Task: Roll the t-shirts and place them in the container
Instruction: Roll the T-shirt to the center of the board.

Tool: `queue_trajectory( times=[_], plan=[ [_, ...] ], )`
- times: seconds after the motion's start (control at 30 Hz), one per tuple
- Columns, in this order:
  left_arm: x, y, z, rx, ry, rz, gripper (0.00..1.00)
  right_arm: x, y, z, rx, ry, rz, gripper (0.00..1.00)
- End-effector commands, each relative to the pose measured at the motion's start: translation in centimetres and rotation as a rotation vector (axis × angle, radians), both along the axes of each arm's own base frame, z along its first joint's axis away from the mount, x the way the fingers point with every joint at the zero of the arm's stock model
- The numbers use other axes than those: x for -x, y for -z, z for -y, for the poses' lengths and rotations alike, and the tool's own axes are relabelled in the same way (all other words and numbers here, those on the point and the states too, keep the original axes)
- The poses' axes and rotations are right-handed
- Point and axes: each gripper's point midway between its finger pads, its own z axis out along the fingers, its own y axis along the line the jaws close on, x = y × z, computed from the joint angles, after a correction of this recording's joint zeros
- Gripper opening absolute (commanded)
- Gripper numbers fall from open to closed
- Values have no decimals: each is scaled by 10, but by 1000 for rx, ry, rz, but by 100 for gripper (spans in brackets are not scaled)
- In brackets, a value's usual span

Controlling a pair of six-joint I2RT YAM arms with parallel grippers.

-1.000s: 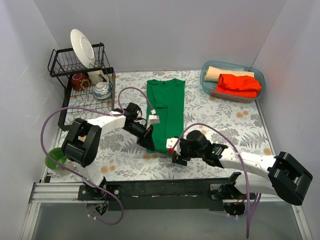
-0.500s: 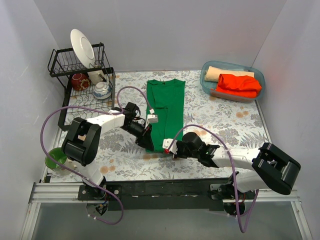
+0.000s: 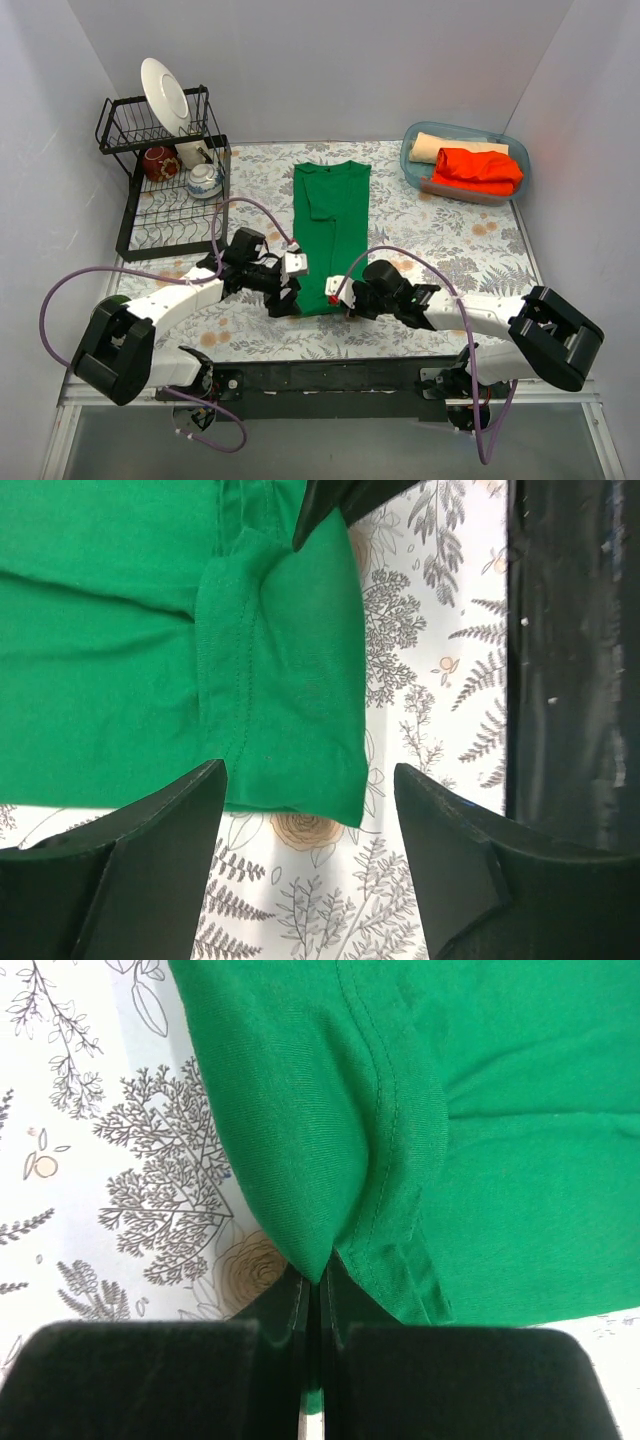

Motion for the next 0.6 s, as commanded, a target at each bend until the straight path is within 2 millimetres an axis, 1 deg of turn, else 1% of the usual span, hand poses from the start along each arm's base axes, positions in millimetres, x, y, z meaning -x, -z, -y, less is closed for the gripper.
queue_trajectory(
  times=[0.0,0.03,0.1,0.17,0.23,0.27,0.3,0.33,0.37,0.4,0.43,0.47,0.57],
  plan=[
    [-6,-5,11,9,21,182,68,-4,-11,-4,-50,42,-88,1],
    [-4,-3,11,2,27,188,68,-3,-13,-6,-60,45,-123,1],
    [4,-1,13,7,47,199,68,-8,-13,-4,-66,64,-140,1],
    [6,-1,18,16,60,234,68,-10,-14,-4,-68,72,-155,1],
    [10,1,20,17,72,241,68,-10,-10,-2,-58,76,-181,1],
    [11,3,23,13,96,266,68,-12,-14,-5,-64,76,-182,1],
    [12,4,24,7,99,272,68,-11,-12,-5,-61,73,-198,1],
    [14,12,23,-9,102,267,68,-12,-12,-5,-62,72,-202,1],
    [13,12,26,-6,107,291,68,-12,-12,-5,-60,70,-200,1],
    [9,16,25,-24,90,313,68,-12,-13,-6,-60,67,-199,1],
    [9,20,24,-30,88,320,68,-12,-13,-6,-60,67,-199,1],
    [7,20,26,-26,88,339,68,-12,-12,-6,-59,65,-203,1],
    [7,28,25,-46,96,343,64,-11,-14,-7,-61,58,-211,1]
  ],
)
